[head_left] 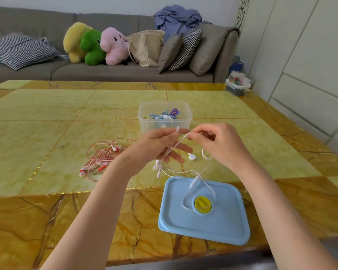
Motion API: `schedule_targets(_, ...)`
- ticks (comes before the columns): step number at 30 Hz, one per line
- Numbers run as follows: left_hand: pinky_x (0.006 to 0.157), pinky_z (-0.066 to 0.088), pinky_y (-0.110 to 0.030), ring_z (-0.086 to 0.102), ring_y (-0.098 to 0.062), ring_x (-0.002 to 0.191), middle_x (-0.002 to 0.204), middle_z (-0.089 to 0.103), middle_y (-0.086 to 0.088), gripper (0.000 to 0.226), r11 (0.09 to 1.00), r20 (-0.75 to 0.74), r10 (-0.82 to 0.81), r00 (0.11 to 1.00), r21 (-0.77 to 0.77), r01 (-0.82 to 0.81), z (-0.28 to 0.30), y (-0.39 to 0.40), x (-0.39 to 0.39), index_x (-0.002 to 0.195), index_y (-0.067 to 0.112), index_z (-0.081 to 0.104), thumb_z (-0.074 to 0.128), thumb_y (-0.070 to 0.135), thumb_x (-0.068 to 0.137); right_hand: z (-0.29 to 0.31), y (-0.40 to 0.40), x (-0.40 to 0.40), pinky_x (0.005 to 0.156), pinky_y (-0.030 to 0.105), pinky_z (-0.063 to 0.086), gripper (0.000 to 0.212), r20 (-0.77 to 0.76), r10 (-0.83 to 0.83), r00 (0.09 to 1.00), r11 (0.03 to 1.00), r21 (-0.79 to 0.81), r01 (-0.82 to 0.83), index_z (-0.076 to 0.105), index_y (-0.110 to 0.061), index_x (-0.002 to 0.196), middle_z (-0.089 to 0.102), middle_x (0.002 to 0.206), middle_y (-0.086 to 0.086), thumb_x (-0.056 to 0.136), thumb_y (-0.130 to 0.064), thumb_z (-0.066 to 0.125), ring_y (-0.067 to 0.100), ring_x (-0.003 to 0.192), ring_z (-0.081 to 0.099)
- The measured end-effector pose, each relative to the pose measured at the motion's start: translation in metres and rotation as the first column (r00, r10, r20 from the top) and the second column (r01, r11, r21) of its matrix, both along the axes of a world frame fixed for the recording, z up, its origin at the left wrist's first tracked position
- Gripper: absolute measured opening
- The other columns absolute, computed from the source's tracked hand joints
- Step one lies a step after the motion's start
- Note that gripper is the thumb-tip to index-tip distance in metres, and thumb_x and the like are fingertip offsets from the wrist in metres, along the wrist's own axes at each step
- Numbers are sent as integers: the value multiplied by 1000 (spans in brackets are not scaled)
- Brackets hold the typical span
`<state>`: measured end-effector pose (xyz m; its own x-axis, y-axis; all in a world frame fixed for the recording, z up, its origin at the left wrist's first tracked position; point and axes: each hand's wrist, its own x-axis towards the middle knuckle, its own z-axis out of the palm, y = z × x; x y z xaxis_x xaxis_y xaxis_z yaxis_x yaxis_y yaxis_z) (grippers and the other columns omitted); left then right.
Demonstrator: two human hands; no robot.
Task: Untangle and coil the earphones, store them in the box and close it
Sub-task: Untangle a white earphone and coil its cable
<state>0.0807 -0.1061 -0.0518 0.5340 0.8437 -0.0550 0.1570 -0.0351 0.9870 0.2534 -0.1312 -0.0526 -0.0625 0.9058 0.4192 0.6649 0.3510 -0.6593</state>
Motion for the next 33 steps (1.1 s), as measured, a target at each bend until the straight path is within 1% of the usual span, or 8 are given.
schedule_targets(3,49,31,-21,50,-10,46,81,72,-4,25,998,55,-59,997,-33,61,4,0,-1,94,25,67,42,27,97,-2,0,3,49,30,33,32,-18,-85,996,992,90,86,66,-10,64,52,48,4,78,-38,71,9,45,38)
schedule_targets(9,50,41,-15,48,-9,46,88,72,-6,30,967,25,-212,977,-138,213,3,-1,-7,106,18,68,43,31,96,1,0,9,50,23,37,36,-102,-86,991,990,99,96,55,-16,51,48,43,-10,70,-37,78,6,44,44)
schedule_targets(15,38,38,-9,62,-6,52,94,73,-3,31,930,442,-229,867,-165,330,10,-8,-6,101,24,73,44,30,90,-6,9,1,50,20,28,44,-332,13,943,998,-60,-35,51,-22,44,44,39,-10,75,-48,69,2,42,36)
schedule_targets(17,48,49,-11,69,-10,68,106,71,-3,35,936,629,-151,762,-157,315,12,-7,0,104,26,72,41,29,89,-12,10,-6,47,18,30,44,-267,30,963,991,-121,-64,55,-20,47,50,44,-3,88,-34,62,4,41,40)
schedule_targets(20,77,56,-22,69,-22,95,122,64,-7,35,966,780,20,625,-176,188,14,-1,4,116,23,63,41,27,89,-18,4,-22,57,31,37,44,-54,73,996,983,-165,-81,52,-17,53,54,55,12,95,-29,51,12,51,44)
schedule_targets(23,88,54,-29,64,-30,106,124,62,-8,32,969,795,200,573,-247,4,9,7,2,124,20,54,41,25,96,-16,2,-29,57,31,34,47,-15,87,996,977,-195,-88,47,-19,51,45,47,-3,96,-31,49,13,48,41)
schedule_targets(28,95,50,-37,63,-30,108,127,59,-4,29,963,663,262,701,-224,-149,5,14,-5,123,24,55,40,27,98,-15,4,-27,49,23,28,48,76,62,995,975,-215,-45,45,-18,51,37,35,-9,95,-36,50,7,41,34)
schedule_targets(33,89,52,-29,64,-21,102,130,56,1,28,950,461,312,831,-150,-274,5,18,-17,122,24,57,43,24,98,-8,-1,-13,53,28,27,31,72,144,987,956,-267,-120,61,-11,64,42,52,2,89,-31,61,11,50,33)
